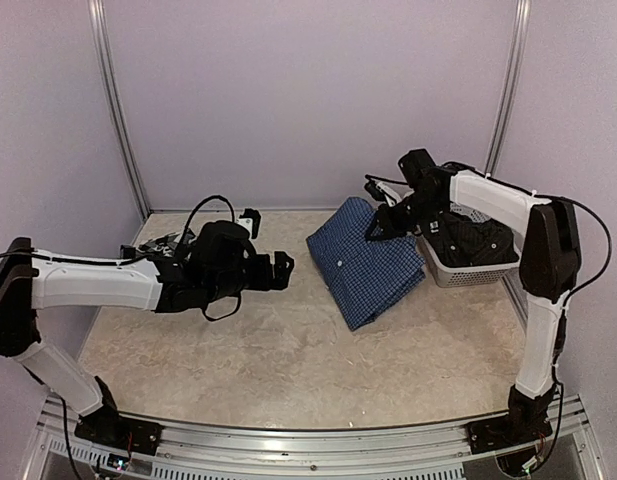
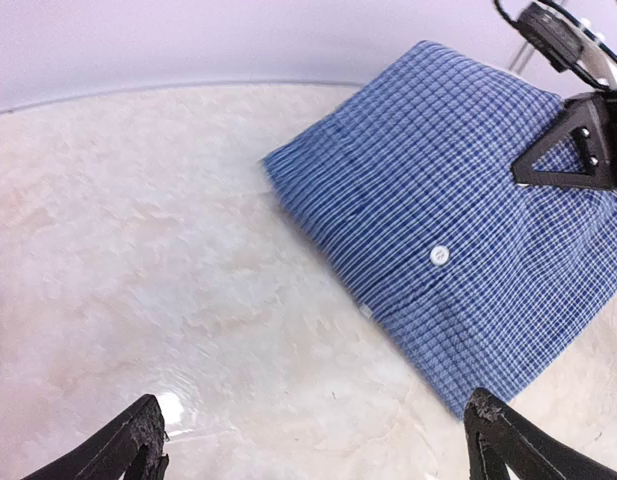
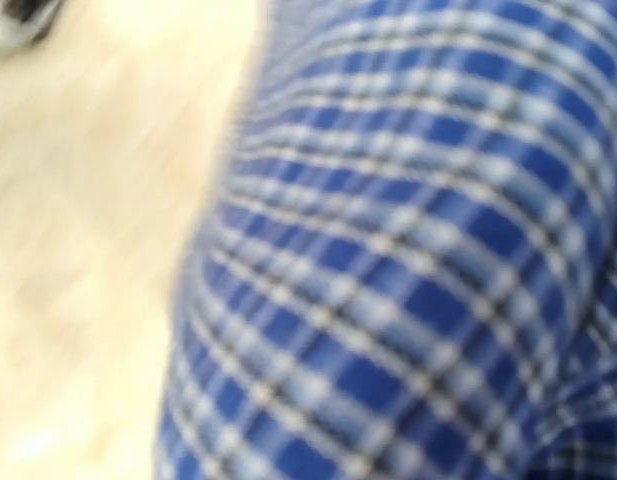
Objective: Fold and stack the long sleeve shirts
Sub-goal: Pick up the square-folded shirt from the center of the board, then turn over the square-folded shirt at the center of the board.
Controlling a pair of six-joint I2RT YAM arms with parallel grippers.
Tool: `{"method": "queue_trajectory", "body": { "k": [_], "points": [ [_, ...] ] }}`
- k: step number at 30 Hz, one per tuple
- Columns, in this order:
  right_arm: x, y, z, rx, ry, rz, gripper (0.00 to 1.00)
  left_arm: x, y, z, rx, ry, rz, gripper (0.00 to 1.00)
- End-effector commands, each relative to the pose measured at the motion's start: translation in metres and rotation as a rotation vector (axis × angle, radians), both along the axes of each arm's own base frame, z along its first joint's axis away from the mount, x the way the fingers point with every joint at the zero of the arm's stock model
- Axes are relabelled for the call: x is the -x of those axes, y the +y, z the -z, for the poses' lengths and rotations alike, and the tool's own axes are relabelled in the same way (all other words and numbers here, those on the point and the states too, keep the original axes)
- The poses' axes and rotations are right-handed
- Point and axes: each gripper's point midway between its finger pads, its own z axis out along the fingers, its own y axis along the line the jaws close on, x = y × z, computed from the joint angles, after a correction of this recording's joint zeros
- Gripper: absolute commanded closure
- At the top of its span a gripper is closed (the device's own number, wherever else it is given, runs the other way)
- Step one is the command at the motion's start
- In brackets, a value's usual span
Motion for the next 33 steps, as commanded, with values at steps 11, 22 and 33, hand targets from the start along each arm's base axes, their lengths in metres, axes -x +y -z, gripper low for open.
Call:
{"method": "queue_trajectory", "body": {
  "k": [11,22,33],
  "points": [
    [-0.019,-0.062,-0.082,1.08,-0.592,0.414,1.0,-0.018,0.117,-0.032,-0.065,-0.054,-0.258,0.01],
    [0.038,0.044,0.014,1.296,-0.655,0.118,1.0,-0.019,0.149,-0.025,-0.092,-0.043,-0.325,0.01],
    [0.1,0.089,0.079,1.255,-0.561,-0.035,0.87,-0.02,0.16,-0.029,-0.107,-0.054,-0.343,0.01]
  ]
}}
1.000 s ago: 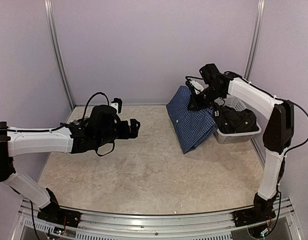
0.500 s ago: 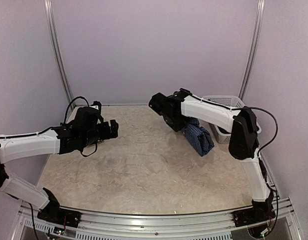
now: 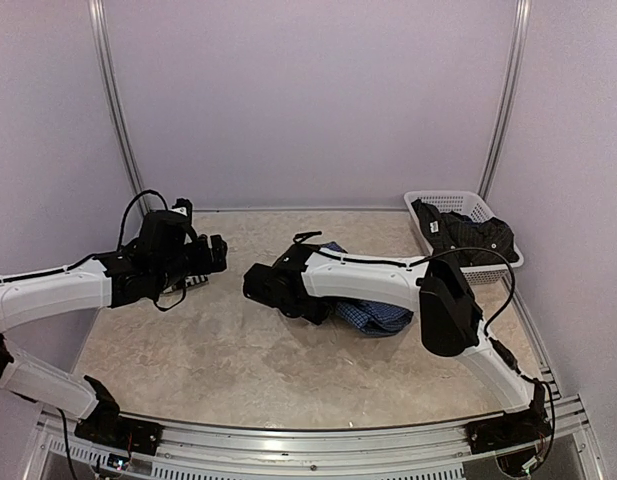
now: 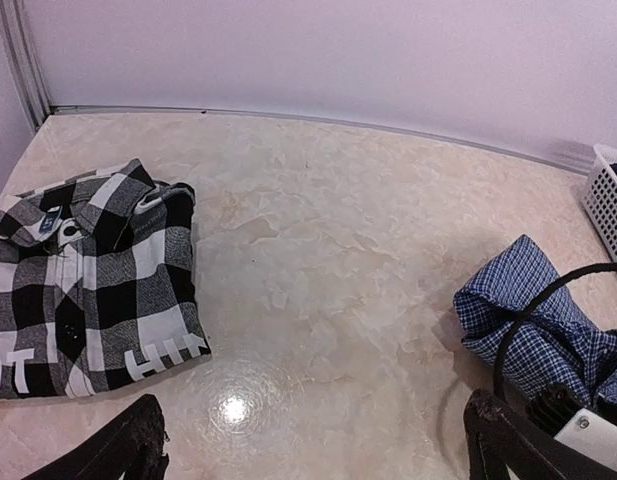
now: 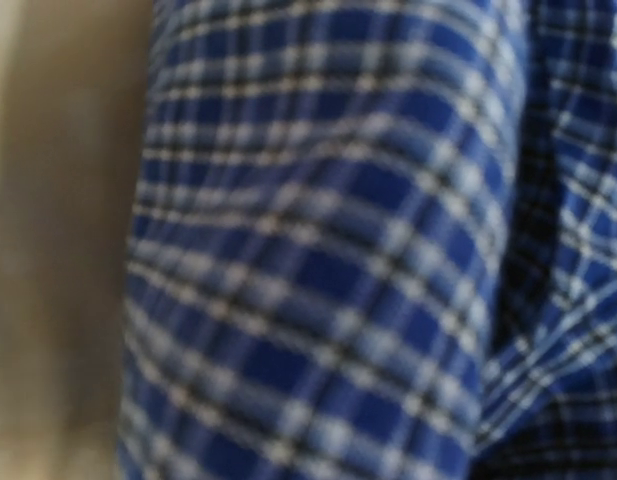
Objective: Fold and stack the long sleeve shirts
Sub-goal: Turn over the square-folded shirt at the center of the board.
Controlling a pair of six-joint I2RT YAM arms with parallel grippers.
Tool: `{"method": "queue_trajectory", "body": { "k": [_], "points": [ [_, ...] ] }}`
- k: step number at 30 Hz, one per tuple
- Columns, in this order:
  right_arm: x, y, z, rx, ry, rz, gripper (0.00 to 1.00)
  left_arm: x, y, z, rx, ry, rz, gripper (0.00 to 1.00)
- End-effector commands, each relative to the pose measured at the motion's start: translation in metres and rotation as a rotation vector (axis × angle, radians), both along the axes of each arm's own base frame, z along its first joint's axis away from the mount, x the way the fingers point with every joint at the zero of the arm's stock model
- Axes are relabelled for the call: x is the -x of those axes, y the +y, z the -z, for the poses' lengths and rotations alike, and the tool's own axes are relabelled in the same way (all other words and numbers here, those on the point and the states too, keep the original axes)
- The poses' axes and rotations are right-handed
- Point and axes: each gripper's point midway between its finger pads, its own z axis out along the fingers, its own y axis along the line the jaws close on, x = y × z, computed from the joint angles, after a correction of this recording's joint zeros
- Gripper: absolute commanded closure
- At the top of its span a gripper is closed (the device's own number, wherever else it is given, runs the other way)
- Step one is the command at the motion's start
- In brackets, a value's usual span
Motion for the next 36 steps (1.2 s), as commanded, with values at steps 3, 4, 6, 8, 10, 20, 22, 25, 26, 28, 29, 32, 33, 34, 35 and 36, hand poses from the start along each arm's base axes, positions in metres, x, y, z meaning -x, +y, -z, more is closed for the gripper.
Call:
{"method": "queue_trajectory", "body": {
  "k": [3,4,6,8,10,20,22,25,26,28,29,32,33,34,35,36],
  "points": [
    [0.022,0.011,0.025,-0.04,0.063,0.025,0.8,0.001,0.011,0.005,-0.04,0.012,-0.017,0.01],
    [0.026,0.014,0.027,-0.045,0.069,0.021,0.77,0.0,0.012,0.005,-0.042,0.012,-0.019,0.01],
    [0.034,0.021,0.025,-0.06,0.062,0.011,0.68,-0.001,0.014,0.004,-0.045,0.009,-0.024,0.01],
    [0.042,0.028,0.02,-0.082,0.048,0.001,0.58,-0.002,0.015,0.005,-0.047,0.01,-0.024,0.01],
    [0.05,0.035,0.018,-0.104,0.049,-0.011,0.46,-0.003,0.015,0.006,-0.049,0.012,-0.024,0.01],
    [0.087,0.069,-0.003,-0.241,0.08,-0.085,0.23,-0.006,0.016,0.011,-0.053,0.023,-0.021,0.01],
    [0.094,0.076,-0.01,-0.3,0.112,-0.101,0.22,-0.006,0.017,0.012,-0.054,0.024,-0.023,0.01],
    [0.094,0.077,-0.026,-0.363,0.103,-0.115,0.21,-0.005,0.017,0.012,-0.055,0.025,-0.02,0.01],
    [0.092,0.076,-0.031,-0.382,0.098,-0.114,0.21,-0.005,0.017,0.011,-0.053,0.024,-0.022,0.01],
    [0.087,0.073,-0.038,-0.43,0.112,-0.113,0.22,-0.005,0.018,0.012,-0.054,0.024,-0.021,0.01],
    [0.081,0.073,-0.043,-0.476,0.118,-0.108,0.22,-0.005,0.018,0.012,-0.051,0.023,-0.018,0.01],
    [0.065,0.065,-0.053,-0.586,0.138,-0.101,0.24,-0.004,0.017,0.013,-0.047,0.025,-0.012,0.01],
    [0.059,0.062,-0.055,-0.62,0.141,-0.101,0.25,-0.004,0.017,0.014,-0.047,0.027,-0.012,0.01],
    [0.053,0.056,-0.054,-0.644,0.148,-0.093,0.26,-0.004,0.017,0.015,-0.046,0.027,-0.01,0.01],
    [0.047,0.052,-0.053,-0.67,0.158,-0.085,0.27,-0.004,0.017,0.016,-0.046,0.029,-0.008,0.01],
    [0.039,0.046,-0.052,-0.693,0.164,-0.071,0.29,-0.003,0.017,0.018,-0.048,0.033,-0.008,0.01]
  ]
}}
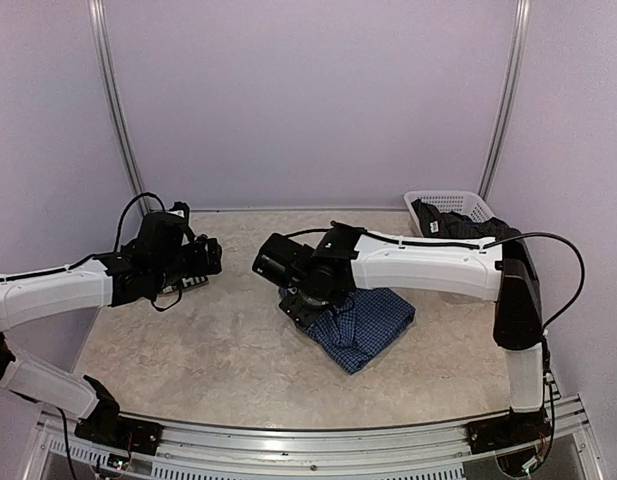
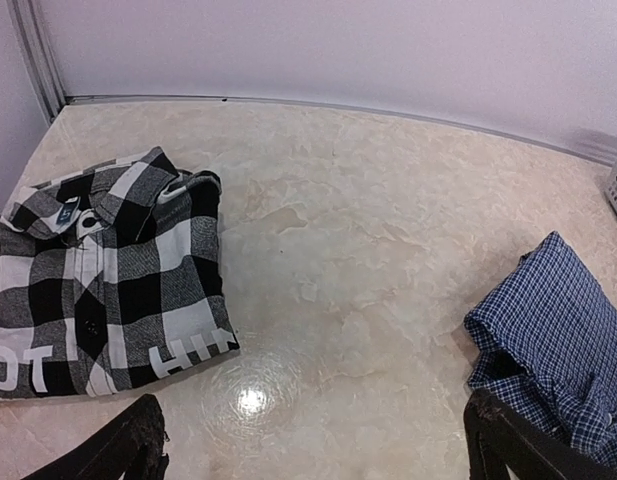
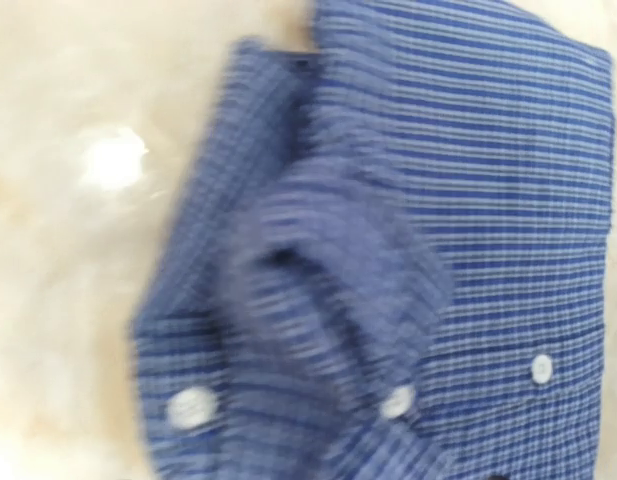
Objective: Fold and stack the long sleeve shirts
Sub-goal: Turn over the square-folded shirt at the center of the board, then adjust the corner of the shirt at the center of the board.
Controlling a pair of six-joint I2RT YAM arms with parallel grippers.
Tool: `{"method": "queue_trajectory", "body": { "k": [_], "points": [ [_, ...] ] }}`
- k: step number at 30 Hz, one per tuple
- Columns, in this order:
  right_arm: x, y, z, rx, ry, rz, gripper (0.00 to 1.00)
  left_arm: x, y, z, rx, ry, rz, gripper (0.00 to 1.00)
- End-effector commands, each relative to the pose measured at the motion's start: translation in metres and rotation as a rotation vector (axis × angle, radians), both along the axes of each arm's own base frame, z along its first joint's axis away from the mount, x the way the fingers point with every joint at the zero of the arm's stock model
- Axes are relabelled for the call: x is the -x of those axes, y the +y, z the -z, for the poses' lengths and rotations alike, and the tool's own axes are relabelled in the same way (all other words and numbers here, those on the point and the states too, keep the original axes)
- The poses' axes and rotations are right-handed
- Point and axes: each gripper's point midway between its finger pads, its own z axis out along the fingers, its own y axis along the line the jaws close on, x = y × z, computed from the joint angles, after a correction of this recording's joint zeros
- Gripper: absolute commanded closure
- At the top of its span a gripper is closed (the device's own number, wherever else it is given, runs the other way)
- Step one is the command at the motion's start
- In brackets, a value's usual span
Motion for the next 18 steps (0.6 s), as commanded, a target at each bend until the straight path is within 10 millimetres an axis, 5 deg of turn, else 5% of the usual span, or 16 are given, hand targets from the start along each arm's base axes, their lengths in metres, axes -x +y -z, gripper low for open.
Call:
{"method": "queue_trajectory", "body": {
  "k": [1,10,18],
  "points": [
    [-0.034,-0.007,-0.004,-0.174,0.045,0.019,0.32,0.001,0.002,0.007,-0.009,0.009,0.012,0.01],
    [-0.071,-0.046,0.026,-0.126,0.076,0.093,0.43,-0.001,-0.001,0.015,-0.009,0.025,0.021,0.01],
    [-0.059,-0.043,0.041,-0.13,0.149,0.069,0.48,-0.003,-0.004,0.022,-0.009,0.043,0.028,0.01]
  ]
}}
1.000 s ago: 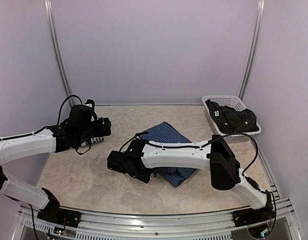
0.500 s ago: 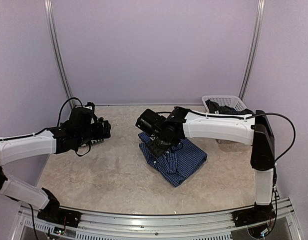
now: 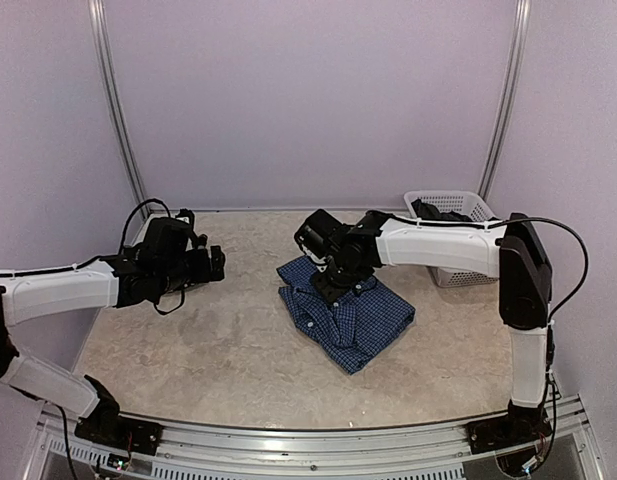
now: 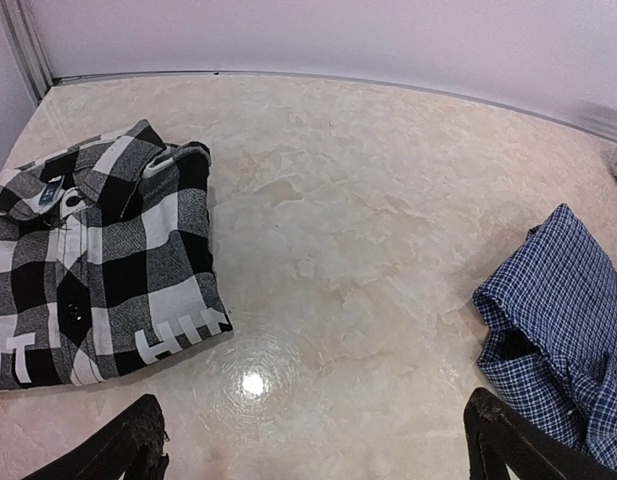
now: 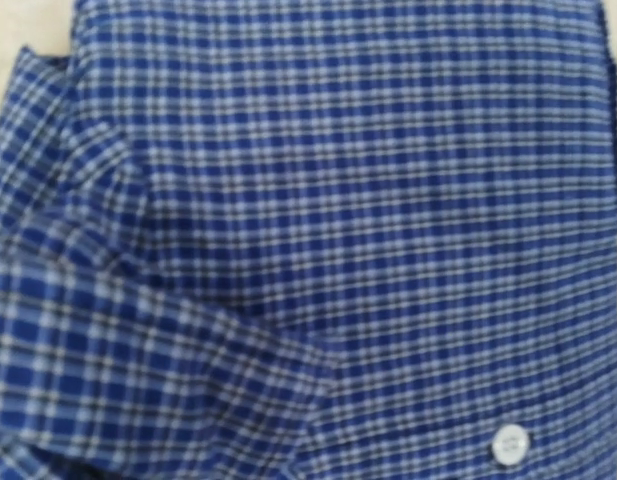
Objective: Fold and stack the long sleeve shirts
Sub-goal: Adjust the corner of the shirt at the center of the board.
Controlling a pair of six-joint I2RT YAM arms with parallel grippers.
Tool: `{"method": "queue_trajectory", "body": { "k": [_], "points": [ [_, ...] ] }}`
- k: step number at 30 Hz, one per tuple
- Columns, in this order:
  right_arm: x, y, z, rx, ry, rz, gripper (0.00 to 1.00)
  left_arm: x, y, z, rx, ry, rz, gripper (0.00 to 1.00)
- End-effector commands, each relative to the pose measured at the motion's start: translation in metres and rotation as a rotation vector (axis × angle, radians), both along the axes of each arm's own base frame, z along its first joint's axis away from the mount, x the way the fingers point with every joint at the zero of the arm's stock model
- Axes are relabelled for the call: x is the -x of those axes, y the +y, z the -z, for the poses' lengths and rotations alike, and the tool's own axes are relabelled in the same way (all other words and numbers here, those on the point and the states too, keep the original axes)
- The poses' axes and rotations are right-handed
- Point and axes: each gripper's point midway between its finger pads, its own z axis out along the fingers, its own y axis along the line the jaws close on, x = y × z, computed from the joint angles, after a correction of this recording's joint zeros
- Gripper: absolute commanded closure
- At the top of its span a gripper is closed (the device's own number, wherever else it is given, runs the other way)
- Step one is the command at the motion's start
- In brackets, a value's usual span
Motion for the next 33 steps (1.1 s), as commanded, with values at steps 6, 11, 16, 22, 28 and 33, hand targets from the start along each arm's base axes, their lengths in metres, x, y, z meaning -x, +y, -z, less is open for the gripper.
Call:
{"method": "queue_trajectory", "body": {
  "k": [6,11,16,22,28,33],
  "points": [
    [0.011,-0.009,0.024,0.039,0.04,-0.001,0.48,-0.004,-0.003,0.002,0.008,-0.002,0.01,0.01],
    [0.015,-0.012,0.031,0.054,0.053,-0.002,0.49,-0.004,-0.003,0.005,0.009,0.006,0.011,0.01],
    [0.027,-0.002,0.031,0.04,0.066,-0.031,0.49,-0.003,-0.002,0.006,0.006,0.008,0.008,0.01],
    [0.039,0.013,0.033,0.048,0.073,-0.059,0.49,-0.004,-0.004,0.007,0.011,0.009,0.012,0.01],
    [0.044,0.016,0.053,0.105,0.084,-0.055,0.49,-0.003,-0.004,0.009,0.013,0.013,0.014,0.01],
    [0.044,0.012,0.06,0.137,0.085,-0.044,0.48,-0.002,-0.005,0.01,0.013,0.017,0.019,0.01]
  ]
}}
